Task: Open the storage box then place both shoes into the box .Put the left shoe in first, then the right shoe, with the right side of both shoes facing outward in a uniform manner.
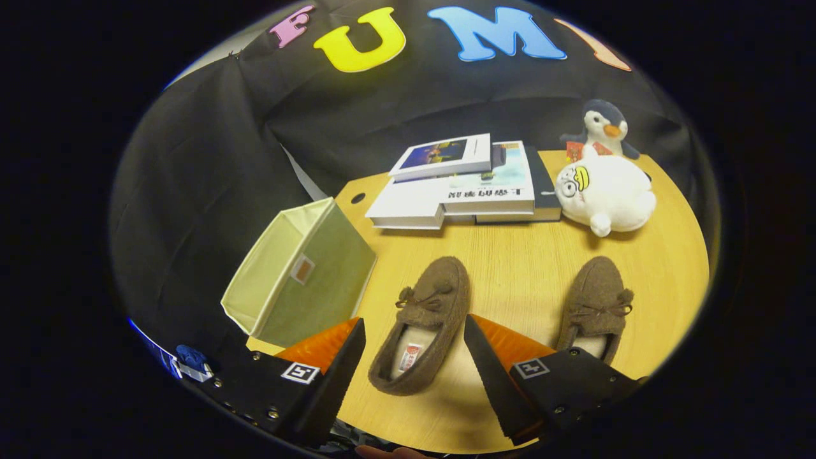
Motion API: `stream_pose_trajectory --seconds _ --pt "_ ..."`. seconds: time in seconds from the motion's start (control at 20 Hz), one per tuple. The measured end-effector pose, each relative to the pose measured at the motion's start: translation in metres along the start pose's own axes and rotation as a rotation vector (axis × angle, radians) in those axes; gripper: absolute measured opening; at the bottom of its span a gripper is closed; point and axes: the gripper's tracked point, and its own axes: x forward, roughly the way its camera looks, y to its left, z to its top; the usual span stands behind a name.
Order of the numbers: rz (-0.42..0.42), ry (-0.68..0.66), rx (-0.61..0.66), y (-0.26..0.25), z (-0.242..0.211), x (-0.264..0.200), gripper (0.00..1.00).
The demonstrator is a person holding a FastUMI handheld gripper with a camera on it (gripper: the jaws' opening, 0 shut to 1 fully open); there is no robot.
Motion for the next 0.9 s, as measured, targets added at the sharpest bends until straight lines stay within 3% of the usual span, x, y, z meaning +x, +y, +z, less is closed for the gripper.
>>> stream_pose_trajectory --seconds 0.35,0.5,0.65,0.75,0.85,0.9 --pt "-0.091 0.135 0.005 -0.032 -0.039 0.054 0.94" --pt "-0.134 0.140 -0.034 -0.042 -0.035 0.075 0.93" --pt "-0.184 0.140 -0.010 -0.051 -0.029 0.091 0.80" --pt "-0.188 0.155 -0.003 -0.055 -0.028 0.096 0.77" --pt "-0.167 0.184 0.018 -0.051 -0.030 0.096 0.35" --pt "-0.190 0.189 0.007 -0.056 -0.027 0.097 0.33"
